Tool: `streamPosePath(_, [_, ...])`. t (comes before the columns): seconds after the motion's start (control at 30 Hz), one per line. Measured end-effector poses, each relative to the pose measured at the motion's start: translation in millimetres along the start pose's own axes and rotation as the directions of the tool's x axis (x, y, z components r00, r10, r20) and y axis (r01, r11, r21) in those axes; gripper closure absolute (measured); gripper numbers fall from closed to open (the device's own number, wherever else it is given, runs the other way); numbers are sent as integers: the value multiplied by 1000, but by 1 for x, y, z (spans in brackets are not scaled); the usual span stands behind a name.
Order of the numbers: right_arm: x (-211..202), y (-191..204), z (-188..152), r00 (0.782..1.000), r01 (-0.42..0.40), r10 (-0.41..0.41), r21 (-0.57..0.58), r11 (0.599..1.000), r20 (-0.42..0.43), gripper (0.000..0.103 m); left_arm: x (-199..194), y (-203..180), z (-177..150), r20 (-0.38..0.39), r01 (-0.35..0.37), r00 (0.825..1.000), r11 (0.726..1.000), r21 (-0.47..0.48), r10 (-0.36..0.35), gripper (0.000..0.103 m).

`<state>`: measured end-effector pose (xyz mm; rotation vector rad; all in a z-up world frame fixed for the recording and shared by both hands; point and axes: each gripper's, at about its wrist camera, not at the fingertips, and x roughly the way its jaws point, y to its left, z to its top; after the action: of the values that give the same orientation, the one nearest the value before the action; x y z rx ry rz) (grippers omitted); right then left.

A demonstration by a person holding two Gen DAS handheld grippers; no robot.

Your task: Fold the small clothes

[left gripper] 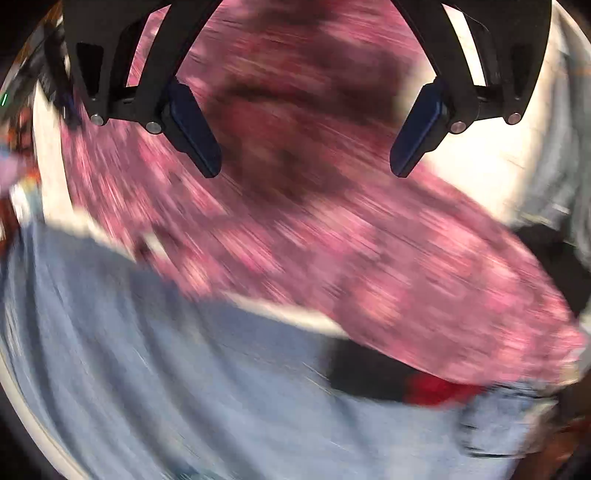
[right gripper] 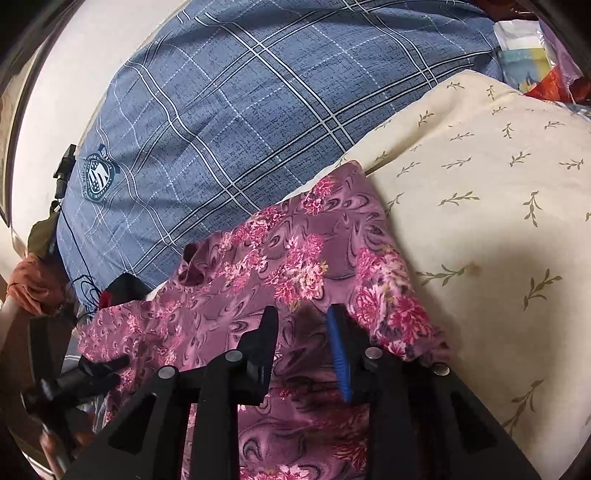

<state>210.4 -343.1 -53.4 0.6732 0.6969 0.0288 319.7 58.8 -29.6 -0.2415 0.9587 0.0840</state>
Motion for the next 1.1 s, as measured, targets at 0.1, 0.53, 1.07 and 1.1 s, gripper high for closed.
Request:
streamPosePath(0.1, [1, 0, 0, 1000, 10, -10, -7, 1000, 2, 74, -10, 79, 43, 20, -95, 995, 990, -103, 97, 9])
streamPosePath(0.53, [3, 5, -1, 999, 38, -38, -22, 999, 6, 74, 15, 314, 123, -18, 110, 988, 794, -598, -151, 9])
streamPosePath(1.07, [3, 2, 0, 1000, 20, -19, -11, 1000, 8, 73, -22, 324, 123, 138, 260, 965, 762, -593, -221, 9])
streamPosePath(1.1, [3, 2, 0, 1000, 19, -19, -10, 1000, 9, 73, -18, 326, 125, 140, 271, 962, 750, -603, -236, 9])
